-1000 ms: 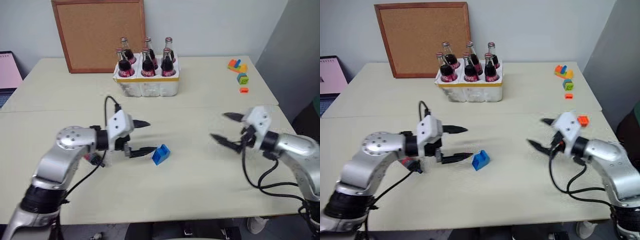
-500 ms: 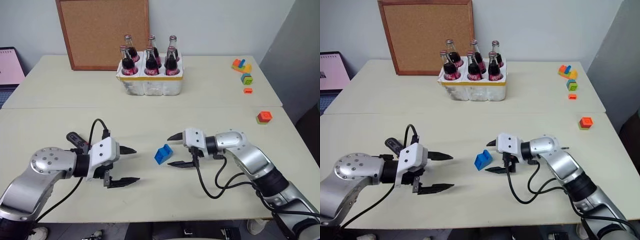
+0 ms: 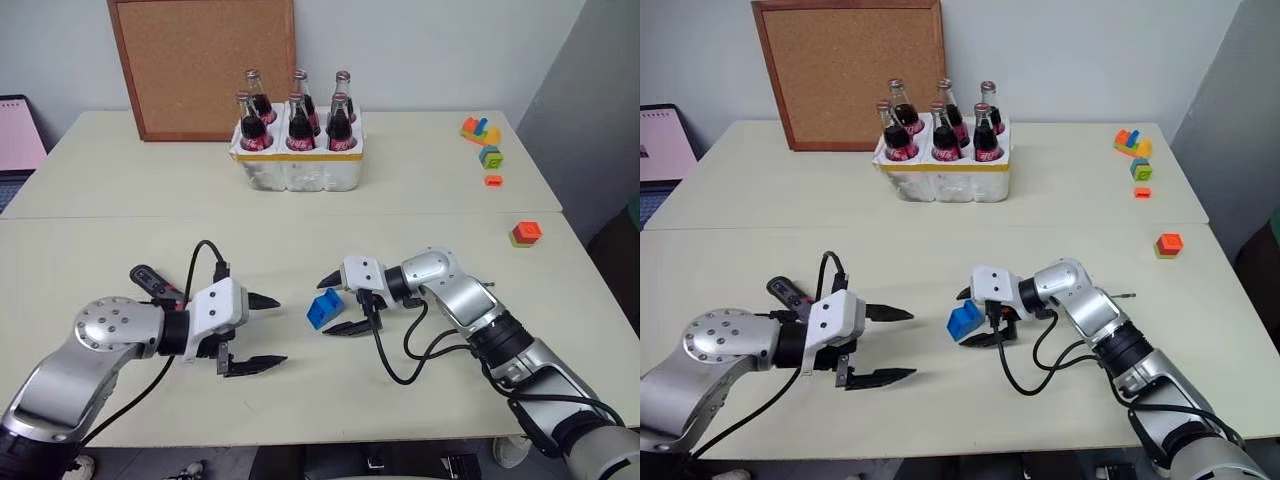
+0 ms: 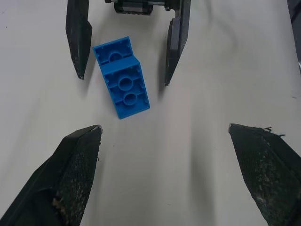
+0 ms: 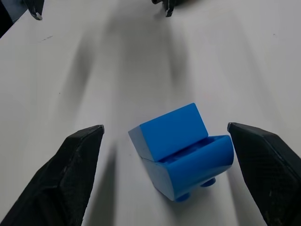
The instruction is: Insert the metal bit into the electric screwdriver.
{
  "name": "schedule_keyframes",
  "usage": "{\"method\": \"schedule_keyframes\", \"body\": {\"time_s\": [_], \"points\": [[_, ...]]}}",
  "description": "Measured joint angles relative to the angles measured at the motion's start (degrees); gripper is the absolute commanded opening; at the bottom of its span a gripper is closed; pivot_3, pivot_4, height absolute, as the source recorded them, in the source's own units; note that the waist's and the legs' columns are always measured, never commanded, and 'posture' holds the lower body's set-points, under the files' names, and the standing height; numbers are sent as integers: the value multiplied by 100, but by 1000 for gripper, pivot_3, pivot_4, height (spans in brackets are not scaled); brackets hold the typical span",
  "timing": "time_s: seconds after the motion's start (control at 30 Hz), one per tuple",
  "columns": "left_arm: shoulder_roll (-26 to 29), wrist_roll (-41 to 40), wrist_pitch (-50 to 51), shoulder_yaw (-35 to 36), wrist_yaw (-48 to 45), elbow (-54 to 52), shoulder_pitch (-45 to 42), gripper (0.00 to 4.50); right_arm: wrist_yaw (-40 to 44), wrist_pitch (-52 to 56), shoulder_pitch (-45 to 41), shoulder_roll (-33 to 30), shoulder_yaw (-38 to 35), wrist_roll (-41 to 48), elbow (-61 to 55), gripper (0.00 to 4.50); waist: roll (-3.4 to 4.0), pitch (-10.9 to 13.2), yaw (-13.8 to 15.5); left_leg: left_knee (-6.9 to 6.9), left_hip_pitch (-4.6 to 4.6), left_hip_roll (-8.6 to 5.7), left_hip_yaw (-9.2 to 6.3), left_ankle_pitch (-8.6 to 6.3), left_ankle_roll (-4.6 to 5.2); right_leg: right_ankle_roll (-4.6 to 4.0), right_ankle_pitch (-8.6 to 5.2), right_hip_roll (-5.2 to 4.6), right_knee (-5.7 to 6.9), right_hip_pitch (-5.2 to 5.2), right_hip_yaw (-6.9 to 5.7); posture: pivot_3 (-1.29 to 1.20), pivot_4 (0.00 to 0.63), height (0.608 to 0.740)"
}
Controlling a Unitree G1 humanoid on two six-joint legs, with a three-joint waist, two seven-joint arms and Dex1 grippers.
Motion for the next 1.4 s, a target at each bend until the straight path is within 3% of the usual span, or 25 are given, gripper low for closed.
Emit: {"method": "schedule_keyframes", "body": {"time_s": [0.33, 0.53, 0.63, 0.9, 1.2, 1.4], "points": [[-52, 13, 0, -135, -1, 11, -129, 4500, 118, -13, 91, -151, -34, -7, -248, 1487, 0, 0, -2, 0, 0, -1, -1, 0, 0, 0, 0, 0, 1, 0, -1, 0, 150, 740], [-185, -79, 73, -160, 1, 23, -377, 4500, -85, 127, 342, -356, -454, 95, -845, 1476, 0, 0, 2, 0, -1, -1, -1, 0, 0, 0, 0, 0, 2, 1, -3, 0, 150, 740], [-459, -222, 170, -209, 85, 35, -679, 4500, -435, 449, 757, -589, -1020, 289, -1439, 1476, -2, -1, 47, 2, -6, -3, -3, 0, 0, 2, 0, -2, -2, 3, -4, 0, 150, 740], [-1644, -409, 425, -767, 618, 147, -1675, 4500, -2276, 1008, 2645, -1393, -3464, 285, -2175, 1476, -6, -4, 149, 7, -6, -24, 13, 0, -1, 10, 4, -21, -3, 8, 14, 0, 150, 740], [-2472, -405, 362, -1559, 470, 494, -2296, 4500, -3863, 1164, 3658, -1146, -5094, 307, -2123, 1476, 4, -9, -2, 1, 4, -14, 26, 2, -3, 13, 7, 5, 12, 13, 32, 0, 150, 740], [-2870, -312, 182, -1842, 465, 813, -2600, 4500, -4418, 1321, 3681, -1043, -5350, 327, -1720, 1476, 12, -14, -35, 2, 10, -17, 45, 2, -3, 21, 13, 9, 11, 13, 57, 0, 150, 740]]}}
